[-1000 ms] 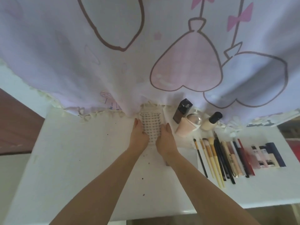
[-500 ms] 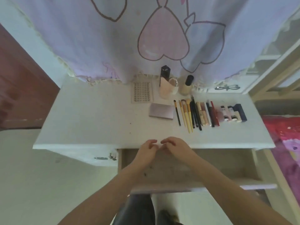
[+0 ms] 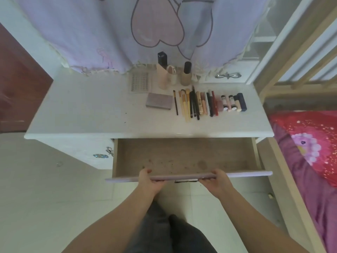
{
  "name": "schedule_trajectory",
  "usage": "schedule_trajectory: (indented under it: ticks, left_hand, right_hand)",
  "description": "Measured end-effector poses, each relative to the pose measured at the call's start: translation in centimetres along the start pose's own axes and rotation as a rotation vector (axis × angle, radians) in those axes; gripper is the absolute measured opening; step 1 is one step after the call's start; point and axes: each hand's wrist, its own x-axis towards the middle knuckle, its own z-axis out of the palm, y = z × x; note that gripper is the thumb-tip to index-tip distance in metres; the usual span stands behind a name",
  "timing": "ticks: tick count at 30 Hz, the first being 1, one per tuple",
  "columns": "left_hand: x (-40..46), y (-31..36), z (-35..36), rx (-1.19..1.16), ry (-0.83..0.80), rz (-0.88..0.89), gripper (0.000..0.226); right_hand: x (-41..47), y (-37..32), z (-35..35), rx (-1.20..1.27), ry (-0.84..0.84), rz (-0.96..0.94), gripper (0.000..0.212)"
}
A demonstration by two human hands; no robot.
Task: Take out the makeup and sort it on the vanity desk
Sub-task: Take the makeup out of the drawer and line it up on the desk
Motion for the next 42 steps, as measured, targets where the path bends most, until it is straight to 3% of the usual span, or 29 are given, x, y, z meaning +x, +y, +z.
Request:
schedule_trajectory:
  ticks: [3,6,12,15,17,22,31,38,42]
  left_hand:
    - [-0.5,-0.1,0.0,-0.038,-0.005,-0.014,0.068]
    - [-1.3,0.3,0.6,-0.013,0.009,0.008,0.072]
    - [-2.5,0.9,2.6,0.097,0.082,0.101,0.056]
    - [-2.6,1.5,3.8,0.108,0.107,0.128,0.046]
    - [-2.7,2.0,4.6,0.087,0.102,0.122,0.054]
    - [-2.3,2.9,6.5,0.041,0.037,0.135,0.063]
    - [-0.3,5.4,8.9,-0.015,-0.172,0.081,0.075]
    - [0.2,6.1,8.8,-0.062,-0.307,0.028,0.075]
    - [0.1,5.7,8.1,0.09,-0.304,0.064,0.057]
  right_hand:
    - [-0.1,-0.4,-0.3,0.033,-0.037,0.014,0.024]
    - [-0.8,-1.0,0.0,0.036,-0.047,0.008,0.009]
    - [-1.4,-2.4,0.6,-0.045,-0.03,0.001,0.008]
    - [-1.8,-2.7,1.2,-0.079,-0.02,-0.023,0.021]
    - [-2.0,-2.9,1.9,-0.098,-0.028,-0.047,0.035]
    - [-1.6,-4.7,4.3,-0.213,-0.064,-0.061,0.009]
    - [-0.3,-7.3,7.5,-0.167,-0.15,-0.068,0.022]
    - [-0.2,-7.3,8.7,-0.177,-0.17,-0.112,0.02]
    - [-0.4,-6.3,7.3,-0.368,-0.126,-0.23,0.022]
